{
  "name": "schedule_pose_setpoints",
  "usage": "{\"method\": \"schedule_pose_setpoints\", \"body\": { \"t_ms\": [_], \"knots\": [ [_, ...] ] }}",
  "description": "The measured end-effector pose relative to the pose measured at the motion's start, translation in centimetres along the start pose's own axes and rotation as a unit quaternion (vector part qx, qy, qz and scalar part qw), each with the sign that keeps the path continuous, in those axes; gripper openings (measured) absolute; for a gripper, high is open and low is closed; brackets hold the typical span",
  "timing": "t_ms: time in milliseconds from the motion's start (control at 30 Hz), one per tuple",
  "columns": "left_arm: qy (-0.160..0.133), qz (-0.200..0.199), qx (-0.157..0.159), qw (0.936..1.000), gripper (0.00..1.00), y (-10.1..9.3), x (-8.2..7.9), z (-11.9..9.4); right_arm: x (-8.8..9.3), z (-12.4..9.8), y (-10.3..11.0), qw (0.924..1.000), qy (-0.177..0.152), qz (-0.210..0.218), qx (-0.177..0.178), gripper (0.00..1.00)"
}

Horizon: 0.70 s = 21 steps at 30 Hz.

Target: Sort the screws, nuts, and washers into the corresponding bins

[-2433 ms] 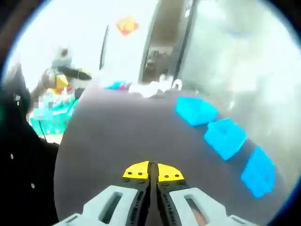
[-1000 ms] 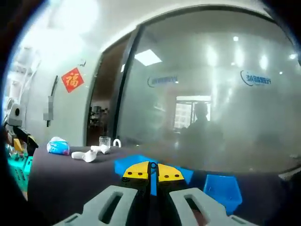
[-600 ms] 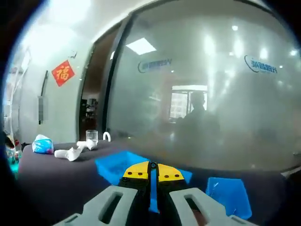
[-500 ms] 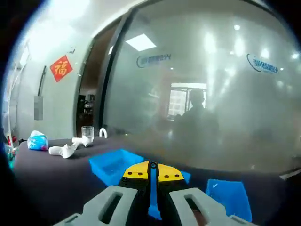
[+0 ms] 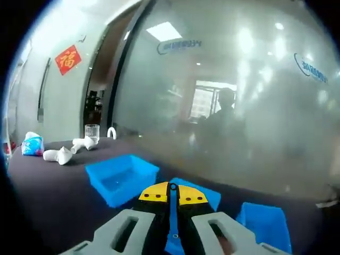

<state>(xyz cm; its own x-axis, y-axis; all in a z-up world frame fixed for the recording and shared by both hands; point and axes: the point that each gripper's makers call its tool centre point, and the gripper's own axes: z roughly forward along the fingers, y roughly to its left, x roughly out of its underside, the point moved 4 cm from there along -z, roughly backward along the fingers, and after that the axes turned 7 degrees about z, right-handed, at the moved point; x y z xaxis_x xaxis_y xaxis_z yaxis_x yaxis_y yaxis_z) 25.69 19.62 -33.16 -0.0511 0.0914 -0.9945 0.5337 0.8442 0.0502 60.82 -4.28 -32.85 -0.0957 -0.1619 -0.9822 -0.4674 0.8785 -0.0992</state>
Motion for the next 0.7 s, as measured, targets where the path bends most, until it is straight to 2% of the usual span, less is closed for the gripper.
{"method": "schedule_pose_setpoints", "body": {
  "t_ms": [100, 167, 233, 500, 700],
  "knots": [
    [0.0, -0.002, 0.0, 1.0, 0.42, 0.0, 0.1, 0.1, -0.1, 0.0, -0.2, 0.9999, -0.004, 0.008, 0.009, 0.06],
    [-0.001, -0.008, 0.003, 1.0, 0.43, -0.1, 0.1, 0.1, -0.2, 0.0, -0.1, 0.9999, -0.006, 0.006, 0.01, 0.18],
    [0.001, -0.005, 0.003, 1.0, 0.43, -0.2, 0.2, 0.1, -0.3, -0.2, 0.0, 0.9999, -0.008, -0.001, 0.011, 0.23],
    [-0.001, -0.008, 0.001, 1.0, 0.43, -0.1, 0.2, 0.0, -0.7, -2.1, 1.0, 0.9998, -0.019, -0.001, -0.005, 0.24],
    [-0.005, -0.012, -0.005, 0.9999, 0.43, 0.3, 0.2, -0.1, -0.8, -5.7, 3.4, 0.998, -0.037, -0.02, -0.047, 0.27]
  ]
}}
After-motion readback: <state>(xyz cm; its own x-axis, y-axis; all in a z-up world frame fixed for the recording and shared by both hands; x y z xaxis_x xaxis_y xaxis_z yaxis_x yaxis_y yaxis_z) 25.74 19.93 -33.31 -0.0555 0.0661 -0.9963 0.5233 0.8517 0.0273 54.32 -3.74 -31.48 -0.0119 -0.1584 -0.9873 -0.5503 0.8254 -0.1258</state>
